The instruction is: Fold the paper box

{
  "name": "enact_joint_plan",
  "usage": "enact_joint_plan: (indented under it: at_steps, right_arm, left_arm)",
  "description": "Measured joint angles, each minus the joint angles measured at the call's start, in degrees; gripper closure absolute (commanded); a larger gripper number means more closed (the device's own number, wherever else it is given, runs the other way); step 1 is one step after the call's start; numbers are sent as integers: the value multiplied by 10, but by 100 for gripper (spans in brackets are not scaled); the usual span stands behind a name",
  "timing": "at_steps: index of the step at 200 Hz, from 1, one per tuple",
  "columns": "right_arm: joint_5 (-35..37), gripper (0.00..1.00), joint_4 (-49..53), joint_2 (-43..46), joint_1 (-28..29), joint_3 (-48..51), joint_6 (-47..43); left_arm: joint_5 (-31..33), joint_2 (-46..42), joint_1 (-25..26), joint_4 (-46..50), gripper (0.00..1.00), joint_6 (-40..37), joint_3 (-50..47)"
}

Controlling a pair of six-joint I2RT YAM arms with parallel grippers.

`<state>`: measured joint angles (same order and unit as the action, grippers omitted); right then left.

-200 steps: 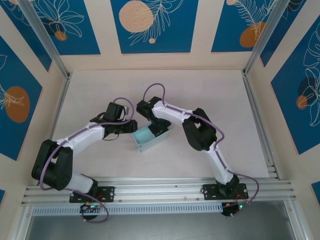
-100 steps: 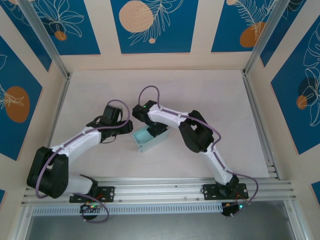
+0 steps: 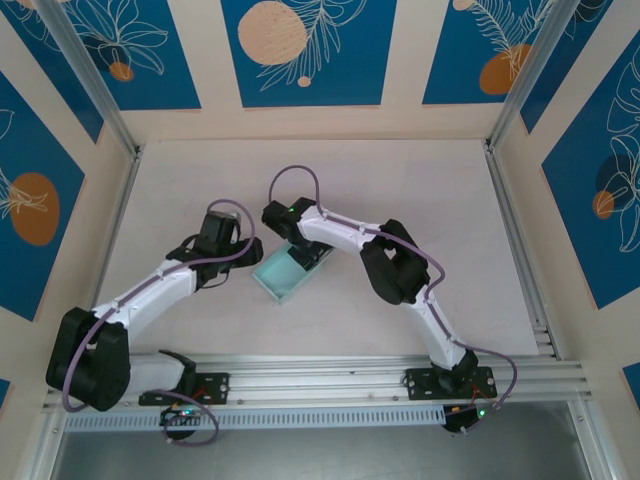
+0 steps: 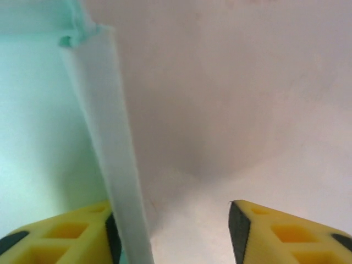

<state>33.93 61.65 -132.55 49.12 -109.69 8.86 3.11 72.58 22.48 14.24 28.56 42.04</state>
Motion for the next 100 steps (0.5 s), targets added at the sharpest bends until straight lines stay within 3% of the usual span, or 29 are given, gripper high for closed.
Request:
enact_joint_plan:
  at_steps: [48,100]
  right_arm:
    - [2,29,-16,0,4,-60,-27]
    - [9,29,-14,18,12,-102,-40]
  left_arm:
    - [1,4,-2,1,35,0,0]
    - [-7,23,-9,-5,39,0,-6]
